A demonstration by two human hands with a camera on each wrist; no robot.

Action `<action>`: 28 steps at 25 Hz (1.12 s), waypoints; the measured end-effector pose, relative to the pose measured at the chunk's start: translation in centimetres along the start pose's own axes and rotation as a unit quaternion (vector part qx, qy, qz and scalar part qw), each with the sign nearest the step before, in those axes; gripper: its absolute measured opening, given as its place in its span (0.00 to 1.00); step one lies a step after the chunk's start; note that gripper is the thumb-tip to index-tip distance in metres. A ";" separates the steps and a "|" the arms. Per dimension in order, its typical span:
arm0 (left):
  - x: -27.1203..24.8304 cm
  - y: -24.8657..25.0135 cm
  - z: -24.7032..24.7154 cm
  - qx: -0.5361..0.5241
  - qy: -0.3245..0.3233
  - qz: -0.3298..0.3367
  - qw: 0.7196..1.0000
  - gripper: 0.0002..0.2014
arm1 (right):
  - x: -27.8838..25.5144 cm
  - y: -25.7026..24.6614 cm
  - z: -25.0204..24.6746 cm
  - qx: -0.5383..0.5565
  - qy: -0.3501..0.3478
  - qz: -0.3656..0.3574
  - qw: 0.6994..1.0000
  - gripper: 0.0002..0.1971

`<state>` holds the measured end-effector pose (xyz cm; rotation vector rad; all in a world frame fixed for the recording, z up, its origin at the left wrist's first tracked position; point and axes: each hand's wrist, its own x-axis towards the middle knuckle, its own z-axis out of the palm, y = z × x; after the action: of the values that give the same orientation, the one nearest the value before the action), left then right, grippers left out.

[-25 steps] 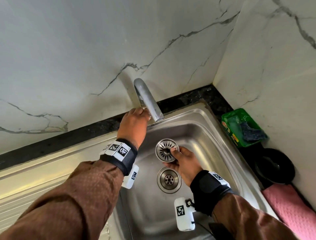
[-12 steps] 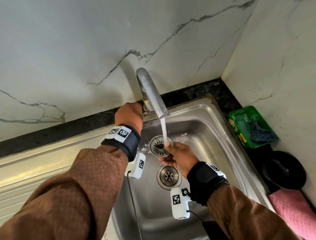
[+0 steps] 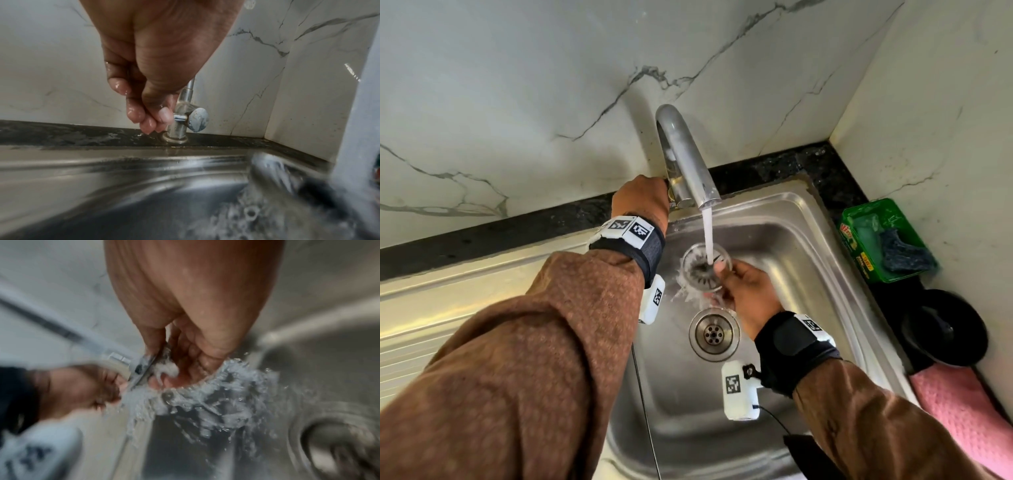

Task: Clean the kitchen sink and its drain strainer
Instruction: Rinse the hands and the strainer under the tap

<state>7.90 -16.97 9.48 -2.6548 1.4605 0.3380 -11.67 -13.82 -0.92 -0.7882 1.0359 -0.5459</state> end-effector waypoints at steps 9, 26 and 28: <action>-0.1 0.0 -0.2 -0.043 0.001 -0.043 0.998 0.11 | 0.3 -0.2 -1.0 0.014 -0.007 0.000 1.000 0.11; -1.2 0.4 -0.6 -0.062 0.002 -0.056 0.997 0.09 | 0.1 -0.1 -0.8 -0.117 -0.030 0.022 0.992 0.09; -1.2 0.4 -0.4 -0.078 0.000 -0.065 0.995 0.10 | 0.0 0.2 -0.7 -0.085 -0.027 0.027 0.996 0.09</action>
<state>7.01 -16.26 10.19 -2.8553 1.3031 0.4580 -12.34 -13.92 -1.29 -0.9168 1.0603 -0.3907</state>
